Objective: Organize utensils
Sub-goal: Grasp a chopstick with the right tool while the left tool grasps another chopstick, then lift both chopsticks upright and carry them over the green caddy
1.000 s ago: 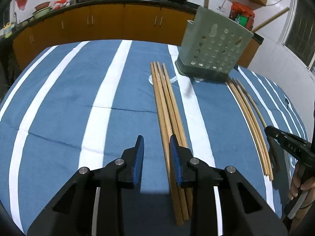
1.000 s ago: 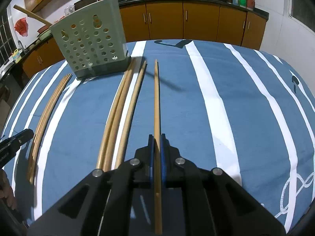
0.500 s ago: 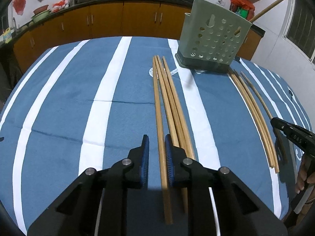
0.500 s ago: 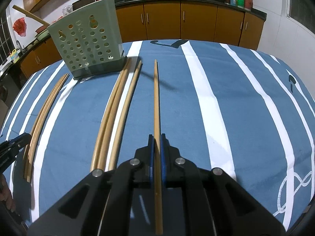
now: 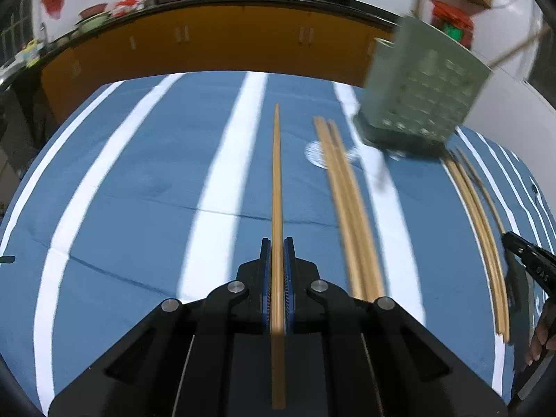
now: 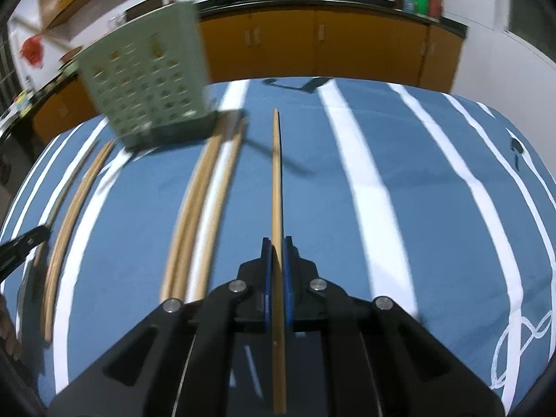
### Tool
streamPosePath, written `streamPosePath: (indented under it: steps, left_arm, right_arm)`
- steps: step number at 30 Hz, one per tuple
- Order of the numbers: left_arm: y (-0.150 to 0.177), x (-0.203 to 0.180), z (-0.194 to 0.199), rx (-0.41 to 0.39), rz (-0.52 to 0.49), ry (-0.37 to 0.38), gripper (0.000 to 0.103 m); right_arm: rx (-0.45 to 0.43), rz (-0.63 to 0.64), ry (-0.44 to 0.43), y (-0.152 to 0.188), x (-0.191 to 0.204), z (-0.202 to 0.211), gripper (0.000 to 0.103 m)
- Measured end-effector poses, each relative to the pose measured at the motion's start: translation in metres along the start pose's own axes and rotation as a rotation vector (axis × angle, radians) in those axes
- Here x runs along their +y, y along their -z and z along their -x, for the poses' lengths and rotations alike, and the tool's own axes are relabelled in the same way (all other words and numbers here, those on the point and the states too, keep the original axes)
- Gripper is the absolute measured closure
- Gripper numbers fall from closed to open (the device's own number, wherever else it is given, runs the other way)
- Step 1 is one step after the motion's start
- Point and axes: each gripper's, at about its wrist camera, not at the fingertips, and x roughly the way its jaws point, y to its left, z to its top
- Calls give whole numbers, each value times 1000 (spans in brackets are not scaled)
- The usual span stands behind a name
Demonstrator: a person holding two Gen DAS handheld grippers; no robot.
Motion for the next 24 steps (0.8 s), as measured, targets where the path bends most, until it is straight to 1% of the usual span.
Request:
streamPosePath:
  steps: [3,8,14,24]
  left_arm:
    - [-2,10,-1,-8,25,-3,95]
    - [-2,9,-2,-17,25,-9,95]
    - [-2,13,-2,-19,48,14,95]
    - [-1,12,-2,-19,48,12,95]
  right_arm:
    - [-5,-16,12,-4,-7,-3,95]
    - [-19,7,28,-2,-5,-4,94]
    - [-19,-4,14,-2,-9,-3,94]
    - [-18,-6,13,-2,-8,-4,94]
